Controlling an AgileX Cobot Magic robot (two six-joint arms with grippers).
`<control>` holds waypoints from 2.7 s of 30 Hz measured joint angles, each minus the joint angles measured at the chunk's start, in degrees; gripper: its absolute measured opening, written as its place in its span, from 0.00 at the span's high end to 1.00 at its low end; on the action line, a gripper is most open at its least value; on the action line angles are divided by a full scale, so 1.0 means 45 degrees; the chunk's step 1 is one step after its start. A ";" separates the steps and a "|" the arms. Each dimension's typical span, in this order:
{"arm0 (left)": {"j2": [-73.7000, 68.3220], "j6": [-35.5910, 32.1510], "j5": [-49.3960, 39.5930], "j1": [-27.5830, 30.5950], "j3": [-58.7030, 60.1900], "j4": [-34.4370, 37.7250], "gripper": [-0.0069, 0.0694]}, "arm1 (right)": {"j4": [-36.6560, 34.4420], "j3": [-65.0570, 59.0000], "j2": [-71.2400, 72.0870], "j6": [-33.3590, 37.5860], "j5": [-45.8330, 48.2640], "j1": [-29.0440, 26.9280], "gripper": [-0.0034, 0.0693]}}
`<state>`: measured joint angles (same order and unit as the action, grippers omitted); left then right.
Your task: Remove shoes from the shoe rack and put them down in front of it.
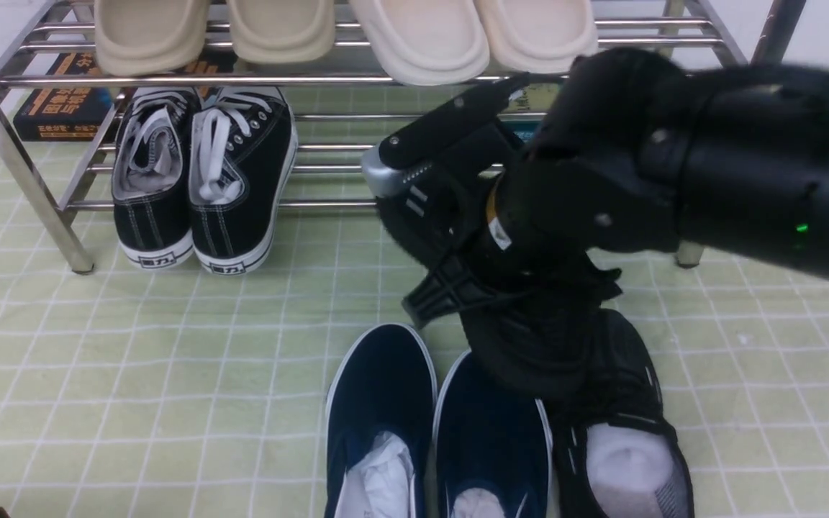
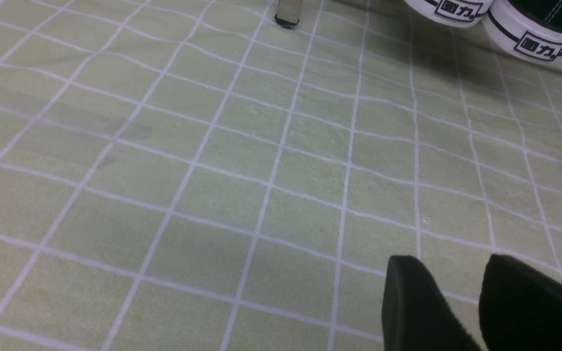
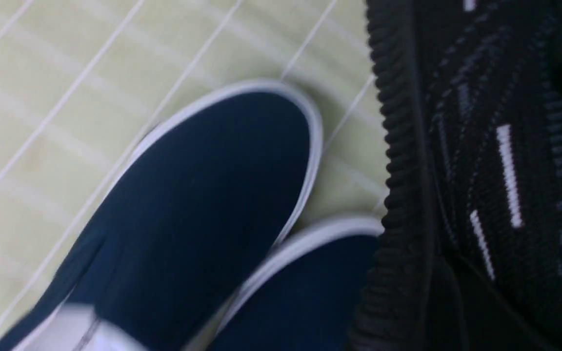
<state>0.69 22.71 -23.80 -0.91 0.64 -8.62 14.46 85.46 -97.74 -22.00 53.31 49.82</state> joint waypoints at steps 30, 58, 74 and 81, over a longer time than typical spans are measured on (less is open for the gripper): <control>0.0000 0.0000 0.0000 0.0000 0.0000 0.0000 0.60 | 0.2130 -0.6680 0.5453 -0.6601 0.3292 0.0000 0.94; 0.0000 0.0000 0.0000 0.0000 0.0000 0.0000 0.60 | 0.2166 -0.8423 0.3544 -0.7235 0.0701 -0.0746 0.94; 0.0000 0.0000 0.0000 0.0000 0.0000 0.0000 0.60 | 0.1156 -0.8600 0.3536 -0.7236 -0.0316 -0.1394 0.88; 0.0000 0.0000 0.0000 0.0000 0.0000 0.0000 0.60 | 0.0978 -0.8279 0.3547 -0.6949 0.0030 -0.1394 0.50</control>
<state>0.69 22.71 -23.80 -0.91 0.64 -8.62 18.86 48.20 -81.78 -53.27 53.45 43.54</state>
